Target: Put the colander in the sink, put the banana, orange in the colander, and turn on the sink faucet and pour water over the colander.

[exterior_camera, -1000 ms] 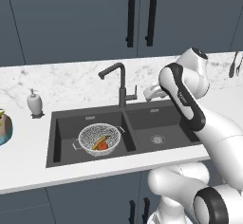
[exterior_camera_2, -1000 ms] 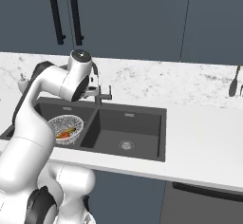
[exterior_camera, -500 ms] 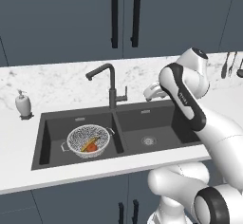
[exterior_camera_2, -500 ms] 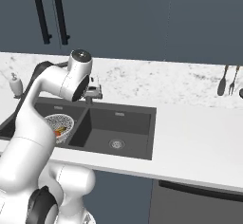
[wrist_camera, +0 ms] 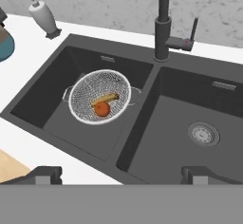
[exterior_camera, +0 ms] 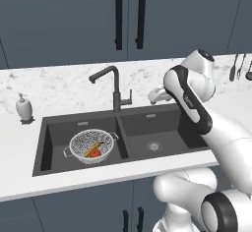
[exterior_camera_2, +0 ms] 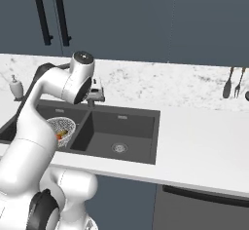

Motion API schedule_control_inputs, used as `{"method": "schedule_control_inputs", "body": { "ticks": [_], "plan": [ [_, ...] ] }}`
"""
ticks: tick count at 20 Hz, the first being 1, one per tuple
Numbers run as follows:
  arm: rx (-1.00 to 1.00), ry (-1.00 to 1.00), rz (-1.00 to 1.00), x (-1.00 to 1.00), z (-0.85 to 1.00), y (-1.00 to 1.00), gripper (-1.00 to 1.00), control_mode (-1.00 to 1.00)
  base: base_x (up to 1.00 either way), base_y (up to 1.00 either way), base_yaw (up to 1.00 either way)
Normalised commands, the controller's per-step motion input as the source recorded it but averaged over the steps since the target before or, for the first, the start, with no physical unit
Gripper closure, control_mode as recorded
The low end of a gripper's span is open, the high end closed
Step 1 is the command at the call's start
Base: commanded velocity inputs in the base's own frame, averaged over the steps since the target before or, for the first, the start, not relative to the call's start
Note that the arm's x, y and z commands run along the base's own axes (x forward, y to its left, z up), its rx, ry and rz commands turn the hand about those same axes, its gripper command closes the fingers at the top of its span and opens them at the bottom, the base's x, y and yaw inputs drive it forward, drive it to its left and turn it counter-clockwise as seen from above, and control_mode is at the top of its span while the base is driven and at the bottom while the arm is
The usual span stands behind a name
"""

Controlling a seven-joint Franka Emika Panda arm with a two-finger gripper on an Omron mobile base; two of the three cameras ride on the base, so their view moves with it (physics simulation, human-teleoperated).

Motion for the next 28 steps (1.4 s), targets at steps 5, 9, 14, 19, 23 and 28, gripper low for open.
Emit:
{"method": "schedule_control_inputs", "body": {
  "ticks": [5, 9, 14, 19, 23, 28],
  "plan": [
    [0.00, 0.00, 0.00, 0.47, -0.14, -0.04, -1.00, -1.00, 0.00, 0.00, 0.00],
    [0.03, 0.00, 0.00, 0.61, -0.43, -0.08, -1.00, -1.00, 0.00, 0.00, 0.00],
    [0.10, 0.00, -0.05, 0.74, -0.63, 0.00, -1.00, -1.00, 0.00, 0.00, 0.00],
    [0.15, 0.00, -0.09, 0.74, -0.51, 0.00, -1.00, -1.00, 0.00, 0.00, 0.00],
    [0.19, 0.00, -0.11, 0.74, -0.19, 0.00, -1.00, -1.00, 0.00, 0.00, 0.00],
    [0.18, 0.00, -0.12, 0.74, -0.01, 0.00, -1.00, -1.00, 0.00, 0.00, 0.00]
  ]
}}
